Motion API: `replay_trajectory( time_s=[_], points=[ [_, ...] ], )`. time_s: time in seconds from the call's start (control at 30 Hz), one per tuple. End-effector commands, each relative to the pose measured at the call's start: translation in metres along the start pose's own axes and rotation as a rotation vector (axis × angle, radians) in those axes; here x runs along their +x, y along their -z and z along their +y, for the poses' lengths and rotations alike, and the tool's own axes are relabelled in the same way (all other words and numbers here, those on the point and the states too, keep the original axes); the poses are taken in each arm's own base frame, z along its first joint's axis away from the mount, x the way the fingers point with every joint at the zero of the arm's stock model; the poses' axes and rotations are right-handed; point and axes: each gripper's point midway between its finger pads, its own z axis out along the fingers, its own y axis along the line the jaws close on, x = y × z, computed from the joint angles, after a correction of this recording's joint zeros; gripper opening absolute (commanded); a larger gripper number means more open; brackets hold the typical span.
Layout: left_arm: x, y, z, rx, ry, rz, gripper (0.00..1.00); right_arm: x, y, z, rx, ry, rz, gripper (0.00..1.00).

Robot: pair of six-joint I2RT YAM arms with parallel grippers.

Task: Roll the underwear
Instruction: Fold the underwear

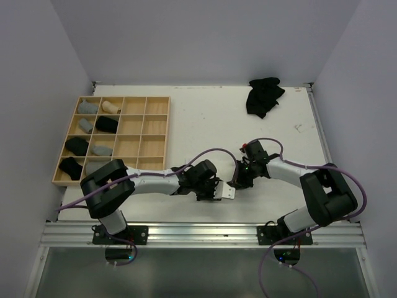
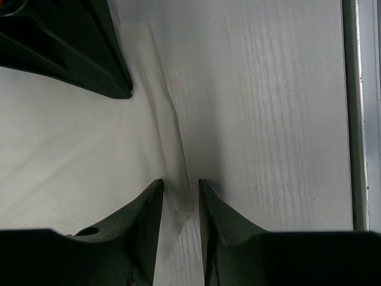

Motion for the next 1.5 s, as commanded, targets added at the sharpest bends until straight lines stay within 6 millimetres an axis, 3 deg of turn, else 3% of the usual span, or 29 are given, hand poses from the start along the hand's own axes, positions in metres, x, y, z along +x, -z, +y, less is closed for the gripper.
replay_trajectory(
  time_s=[0.0, 0.23, 0.37, 0.57, 0.6, 0.7, 0.73, 0.8, 0.97, 1.17, 1.47],
  points=[
    [-0.006, -0.006, 0.009, -0.032, -0.004, -0.009, 0.33, 0.007, 0.003, -0.006, 0.027, 0.004, 0.012, 0.03],
    [0.015, -0.004, -0.017, 0.083, 0.008, 0.064, 0.08, -0.037, 0.039, 0.042, -0.069, 0.095, -0.161, 0.11],
    [0.006, 0.006, -0.031, 0.161, 0.02, 0.042, 0.0, -0.068, 0.057, 0.061, -0.09, 0.133, -0.261, 0.15],
    [-0.014, 0.017, -0.039, 0.246, 0.059, 0.023, 0.0, -0.111, 0.049, 0.085, -0.106, 0.189, -0.264, 0.16],
    [-0.02, 0.018, -0.037, 0.246, 0.059, 0.016, 0.0, -0.114, 0.035, 0.081, -0.095, 0.184, -0.234, 0.16],
    [-0.024, 0.02, -0.032, 0.259, 0.094, 0.012, 0.0, -0.13, 0.023, 0.089, -0.113, 0.201, -0.226, 0.16],
    [-0.024, 0.021, -0.031, 0.271, 0.115, 0.011, 0.0, -0.129, 0.009, 0.084, -0.104, 0.19, -0.188, 0.16],
    [-0.025, 0.023, -0.02, 0.267, 0.162, 0.001, 0.0, -0.133, 0.0, 0.083, -0.102, 0.195, -0.175, 0.15],
    [-0.017, 0.024, 0.013, 0.219, 0.216, -0.003, 0.0, -0.117, -0.032, 0.061, -0.078, 0.172, -0.075, 0.13],
    [-0.016, 0.021, 0.043, 0.156, 0.205, 0.0, 0.0, -0.1, -0.044, 0.047, -0.075, 0.169, -0.011, 0.1],
    [-0.011, 0.022, 0.084, 0.034, 0.168, 0.02, 0.0, -0.09, -0.051, 0.039, -0.075, 0.163, 0.03, 0.1]
  ],
)
